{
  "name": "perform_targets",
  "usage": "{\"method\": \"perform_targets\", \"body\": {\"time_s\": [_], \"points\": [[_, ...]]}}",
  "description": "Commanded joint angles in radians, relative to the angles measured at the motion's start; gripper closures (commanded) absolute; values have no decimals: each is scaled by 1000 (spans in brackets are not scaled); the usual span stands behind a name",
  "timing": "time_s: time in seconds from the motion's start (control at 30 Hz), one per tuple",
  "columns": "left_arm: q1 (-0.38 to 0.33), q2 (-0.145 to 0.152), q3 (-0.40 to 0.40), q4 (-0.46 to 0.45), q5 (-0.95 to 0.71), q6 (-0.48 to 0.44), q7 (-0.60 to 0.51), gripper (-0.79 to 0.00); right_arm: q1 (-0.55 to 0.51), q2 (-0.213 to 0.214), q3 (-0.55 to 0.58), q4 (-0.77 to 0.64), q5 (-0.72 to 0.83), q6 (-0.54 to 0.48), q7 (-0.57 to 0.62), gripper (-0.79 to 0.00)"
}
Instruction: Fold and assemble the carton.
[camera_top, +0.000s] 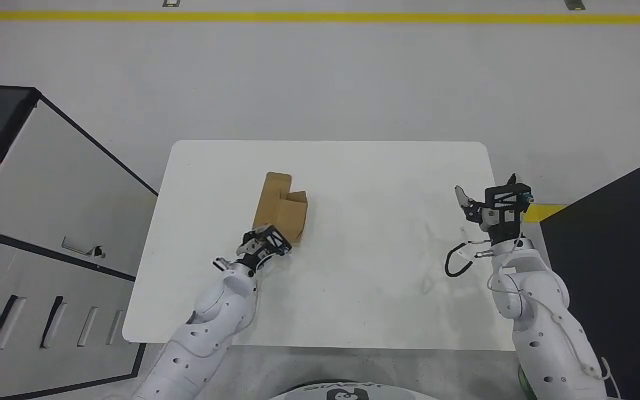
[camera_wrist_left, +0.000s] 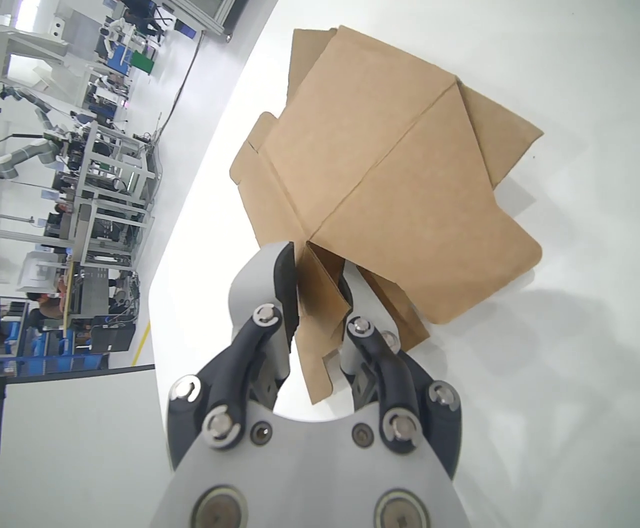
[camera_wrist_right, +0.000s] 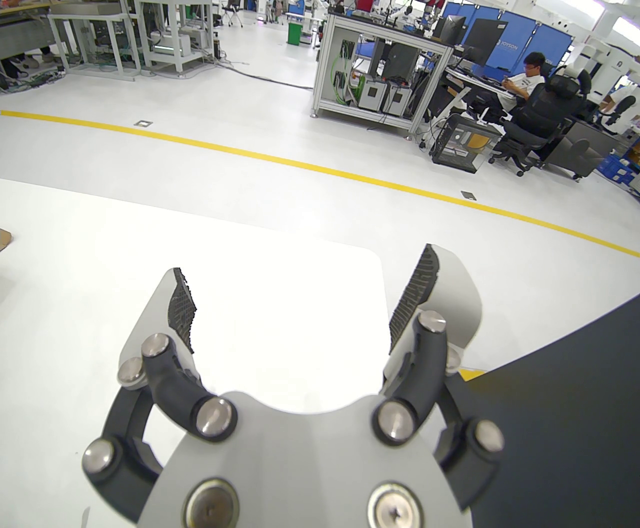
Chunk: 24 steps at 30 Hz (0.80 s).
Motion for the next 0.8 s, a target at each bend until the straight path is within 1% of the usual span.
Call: {"method": "perform_targets", "body": {"time_s": [0.0, 0.13, 0.27, 0.37, 0.47, 0.6, 0.7, 0.77], "points": [[-1, -3, -2, 0, -6, 33, -4, 0, 0, 0, 0, 0, 0, 0, 0, -785], [-1, -5, -10, -3, -11, 58, 5, 0, 0, 0, 0, 0, 0, 0, 0, -785], [5, -1, -26, -21, 1, 52, 30, 0, 0, 0, 0, 0, 0, 0, 0, -785], [21, 5, -48, -54, 10, 34, 77, 0, 0, 0, 0, 0, 0, 0, 0, -785], [43, 14, -74, -97, 30, -1, 124, 0, 0, 0, 0, 0, 0, 0, 0, -785], [76, 29, -110, -175, 55, -92, 178, 0, 0, 0, 0, 0, 0, 0, 0, -785], [103, 40, -142, -243, 82, -156, 198, 0, 0, 0, 0, 0, 0, 0, 0, -785], [124, 45, -162, -290, 93, -180, 203, 0, 0, 0, 0, 0, 0, 0, 0, -785]]}}
